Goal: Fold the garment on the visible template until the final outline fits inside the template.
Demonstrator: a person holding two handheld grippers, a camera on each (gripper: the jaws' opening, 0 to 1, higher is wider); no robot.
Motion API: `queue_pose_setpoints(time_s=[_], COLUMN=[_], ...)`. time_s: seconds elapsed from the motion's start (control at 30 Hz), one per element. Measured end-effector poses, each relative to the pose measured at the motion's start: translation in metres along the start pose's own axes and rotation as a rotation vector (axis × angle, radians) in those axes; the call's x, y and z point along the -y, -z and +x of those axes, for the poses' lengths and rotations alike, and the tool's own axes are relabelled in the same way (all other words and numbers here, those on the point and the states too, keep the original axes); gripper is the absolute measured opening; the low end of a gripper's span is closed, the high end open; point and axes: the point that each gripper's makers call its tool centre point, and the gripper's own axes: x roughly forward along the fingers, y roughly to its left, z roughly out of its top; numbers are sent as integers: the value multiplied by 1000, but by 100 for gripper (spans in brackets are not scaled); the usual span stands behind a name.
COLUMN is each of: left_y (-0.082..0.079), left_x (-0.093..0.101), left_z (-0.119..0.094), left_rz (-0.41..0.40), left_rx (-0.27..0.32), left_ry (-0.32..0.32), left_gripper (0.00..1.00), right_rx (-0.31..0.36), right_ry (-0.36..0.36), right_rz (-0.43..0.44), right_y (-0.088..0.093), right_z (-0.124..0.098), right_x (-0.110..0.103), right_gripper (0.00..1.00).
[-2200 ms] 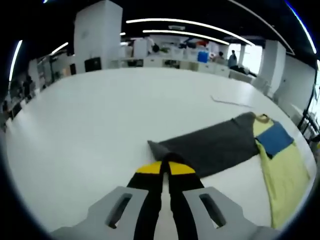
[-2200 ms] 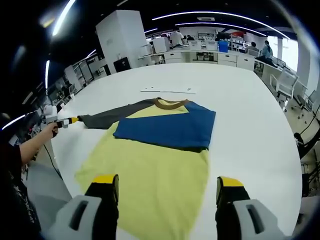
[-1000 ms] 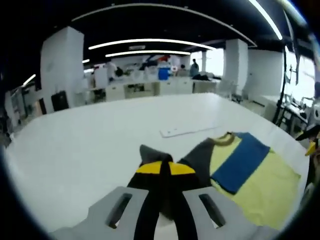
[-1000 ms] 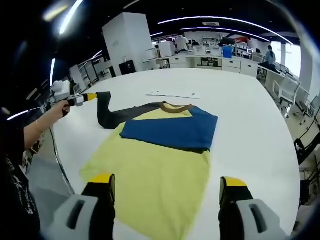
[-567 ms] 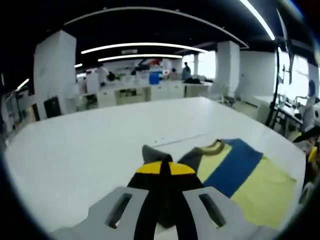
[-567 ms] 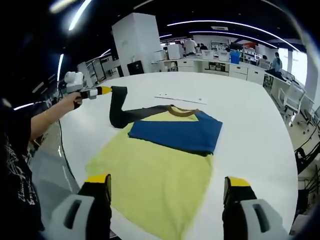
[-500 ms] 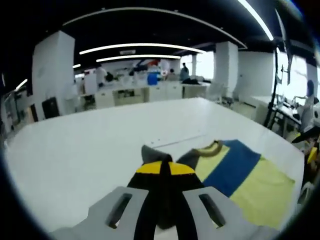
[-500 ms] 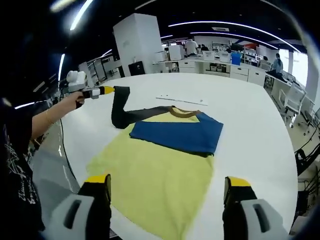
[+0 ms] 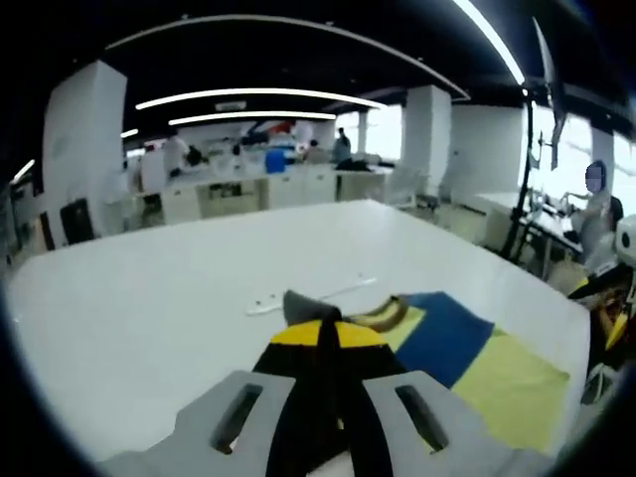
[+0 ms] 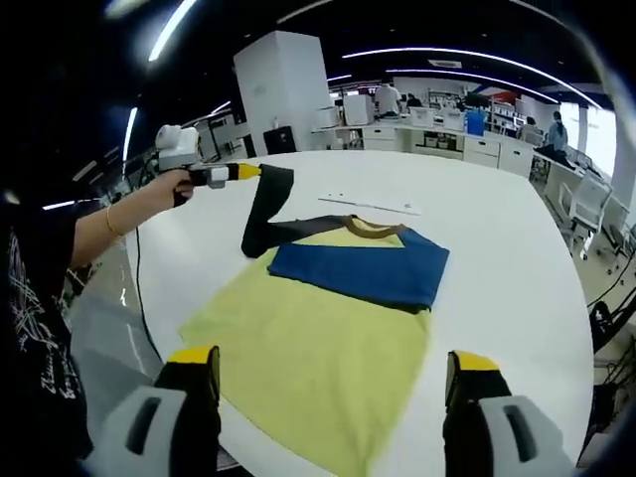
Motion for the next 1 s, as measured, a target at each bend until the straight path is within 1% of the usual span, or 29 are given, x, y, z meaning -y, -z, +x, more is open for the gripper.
queue_pose_setpoints(time_s=[0.1, 0.23, 0.37, 0.47, 0.53, 0.6, 0.7, 0.8, 1.0], left_y=[-3, -4, -1, 0, 0, 3, 4, 4, 5], left_x=[15, 28, 43, 58, 62, 67, 77, 86, 111], left_z=[10, 22, 33, 42, 48, 52, 59, 65, 71], left_rz=[5, -4, -4, -2, 8, -10, -35, -27, -30], left_rx=[2, 6, -1, -1, 1, -13, -14, -18, -16], left_ry=[25, 49, 67, 95, 103, 111, 134, 150, 205], left_gripper=[0, 0, 0, 0, 0, 0, 0, 0, 0], right_rx=[-10, -17, -21, -25, -31, -36, -38, -37, -48], right_ry=[8, 14, 19, 30, 35, 35, 37, 39, 46], right_rz=[8, 20, 31, 34, 40, 40, 43, 47, 56], right_y=[5, 10, 13, 14, 16, 17, 17, 16, 21], right_z=[-1, -2, -3, -4, -4, -3, -2, -2, -2], right_x=[3, 7, 9, 12, 13, 13, 14, 14, 15], right_gripper=[94, 94, 94, 94, 94, 94, 94, 94, 94])
